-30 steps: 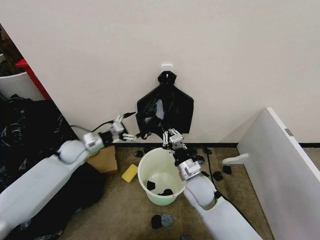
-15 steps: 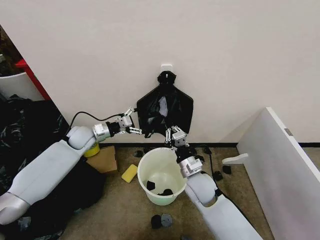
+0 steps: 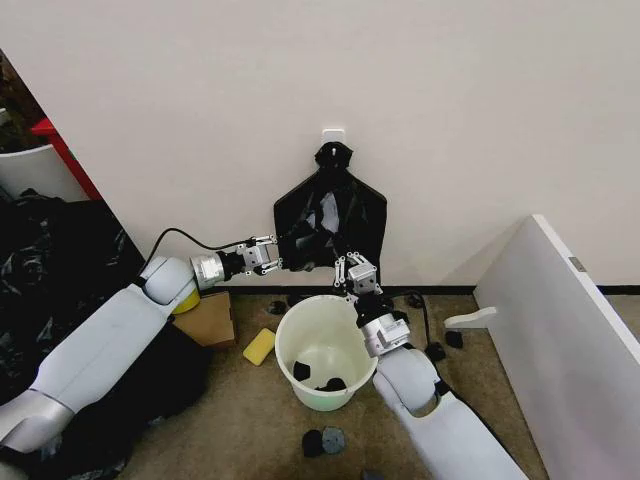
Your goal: Place the garbage bag over the trash bin.
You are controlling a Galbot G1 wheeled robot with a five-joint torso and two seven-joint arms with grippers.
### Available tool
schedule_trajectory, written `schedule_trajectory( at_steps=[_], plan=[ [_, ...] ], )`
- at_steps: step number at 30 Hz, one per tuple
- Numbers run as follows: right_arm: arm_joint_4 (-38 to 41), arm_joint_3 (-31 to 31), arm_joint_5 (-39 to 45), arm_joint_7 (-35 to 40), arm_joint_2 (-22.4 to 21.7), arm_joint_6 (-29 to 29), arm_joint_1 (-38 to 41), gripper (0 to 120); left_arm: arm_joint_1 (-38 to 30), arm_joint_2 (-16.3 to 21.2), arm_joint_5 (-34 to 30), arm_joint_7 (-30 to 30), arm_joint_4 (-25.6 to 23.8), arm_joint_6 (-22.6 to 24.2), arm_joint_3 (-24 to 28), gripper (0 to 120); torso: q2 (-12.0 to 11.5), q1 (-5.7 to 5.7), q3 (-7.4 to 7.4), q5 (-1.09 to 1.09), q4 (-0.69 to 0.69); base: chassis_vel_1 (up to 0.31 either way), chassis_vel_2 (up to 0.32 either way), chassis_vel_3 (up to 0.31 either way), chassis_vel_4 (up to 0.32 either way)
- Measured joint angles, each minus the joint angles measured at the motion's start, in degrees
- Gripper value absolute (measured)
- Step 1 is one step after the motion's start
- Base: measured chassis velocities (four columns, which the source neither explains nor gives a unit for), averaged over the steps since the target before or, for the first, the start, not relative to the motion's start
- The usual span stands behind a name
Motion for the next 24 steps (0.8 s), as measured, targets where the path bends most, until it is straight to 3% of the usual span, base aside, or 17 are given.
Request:
schedule_trajectory(
  at_steps=[3,7,11,13,15,16,21,24],
  plan=[
    [0.16,0.19,0.10,-0.01,-0.27,-0.01,-0.17,0,1.38,0.53,-3.49,-1.05,-1.23,0.03,-0.71,0,0.01,0.00,0.00,0.00,0.00,0.000,0.000,0.000,0.000],
    [0.56,0.28,1.11,0.01,-0.60,-0.04,-0.44,0,3.50,0.89,-8.50,-3.14,-3.21,0.63,-1.72,0,0.00,0.00,0.00,0.00,0.01,0.000,0.000,0.000,0.000],
    [4.06,-0.29,8.56,2.94,-2.45,-1.75,-2.38,0,13.56,-0.53,-21.30,-14.64,-10.68,3.40,-7.65,0,0.00,0.00,0.00,-0.01,0.01,0.000,0.000,0.000,0.000],
    [6.14,-0.55,12.10,5.01,-3.72,-2.94,-3.84,0,17.55,-1.77,-25.30,-20.27,-14.10,4.46,-9.45,0,0.01,0.00,-0.01,-0.02,0.03,0.000,0.000,0.000,0.000],
    [6.62,-0.63,13.01,5.52,-4.06,-3.23,-4.19,0,18.79,-2.24,-26.37,-21.81,-15.23,4.71,-9.98,0,0.01,-0.01,0.00,-0.01,0.03,0.000,0.000,0.000,0.000],
    [9.08,-1.22,17.01,8.23,-5.61,-4.39,-5.83,0,22.92,-4.24,-29.32,-26.01,-18.87,5.27,-11.62,0,0.01,-0.01,-0.01,0.00,0.01,0.000,0.000,0.000,0.000],
    [15.78,-5.26,24.94,15.09,-8.46,-5.47,-9.92,0,33.24,-9.14,-31.40,-33.76,-27.34,5.42,-12.87,0,0.01,-0.01,-0.01,0.01,-0.01,0.000,0.000,0.000,0.000],
    [18.05,-6.29,26.56,16.20,-9.38,-5.62,-11.24,0,36.24,-9.79,-30.46,-35.24,-29.26,5.43,-13.07,0,0.01,-0.01,-0.01,0.01,0.00,0.000,0.000,0.000,0.000]
  ],
)
